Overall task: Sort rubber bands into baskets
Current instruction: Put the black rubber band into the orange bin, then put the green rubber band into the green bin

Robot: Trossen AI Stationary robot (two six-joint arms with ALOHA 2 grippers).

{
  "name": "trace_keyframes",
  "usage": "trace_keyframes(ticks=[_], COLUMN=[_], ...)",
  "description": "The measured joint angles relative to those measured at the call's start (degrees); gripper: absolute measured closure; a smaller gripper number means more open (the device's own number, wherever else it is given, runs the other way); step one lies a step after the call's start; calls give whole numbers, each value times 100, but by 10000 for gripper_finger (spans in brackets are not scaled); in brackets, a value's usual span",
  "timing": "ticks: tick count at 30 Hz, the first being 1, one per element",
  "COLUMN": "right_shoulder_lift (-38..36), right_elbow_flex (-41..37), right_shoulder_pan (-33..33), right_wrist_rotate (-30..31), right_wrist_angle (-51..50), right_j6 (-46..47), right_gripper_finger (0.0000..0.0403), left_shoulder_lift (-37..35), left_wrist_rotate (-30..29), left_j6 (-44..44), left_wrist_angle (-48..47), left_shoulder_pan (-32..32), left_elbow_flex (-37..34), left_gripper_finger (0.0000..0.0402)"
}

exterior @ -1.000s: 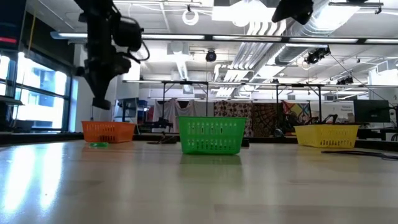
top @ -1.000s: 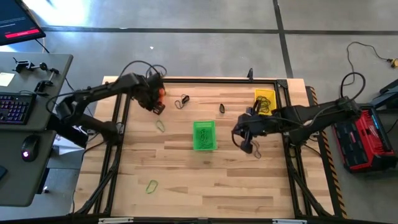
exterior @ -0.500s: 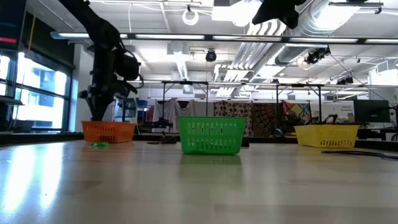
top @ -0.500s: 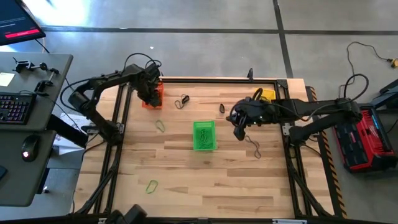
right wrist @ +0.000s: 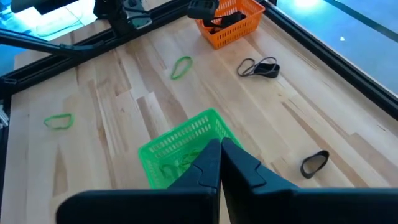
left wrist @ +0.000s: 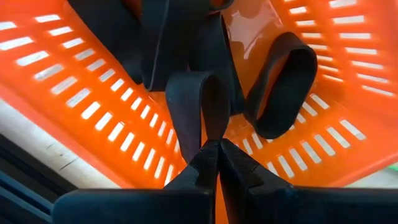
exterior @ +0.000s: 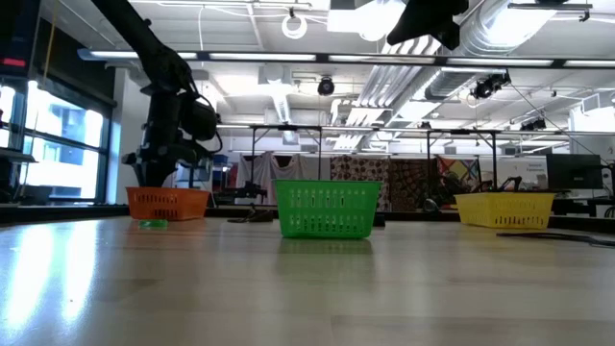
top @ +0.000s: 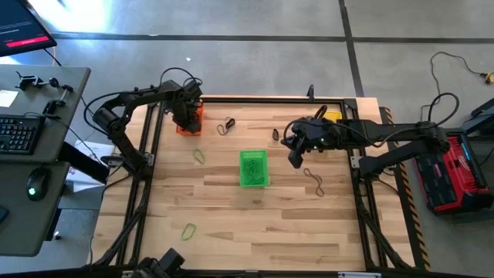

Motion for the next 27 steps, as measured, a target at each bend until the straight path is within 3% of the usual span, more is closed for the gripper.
trace_keyframes(ticks=[7, 17, 27], right_shoulder_lift=[2, 2, 2], right_elbow_flex=[0, 0, 0], right_shoulder_pan=[-34, -32, -34], right_wrist_rotate=[2, 219, 652], right_wrist_angle=[0, 0, -2], right_j6=[70, 191, 316], right_gripper_finger=[403, 403, 403], left_shoulder_lift=[11, -82, -1262], left_wrist_rotate=[-23, -22, -220], left_j6=[61, 410, 348], left_wrist_angle=[5, -170, -114], left_shoulder_pan=[0, -95, -318], left_elbow_flex=[0, 0, 0], left_gripper_finger=[392, 320, 296])
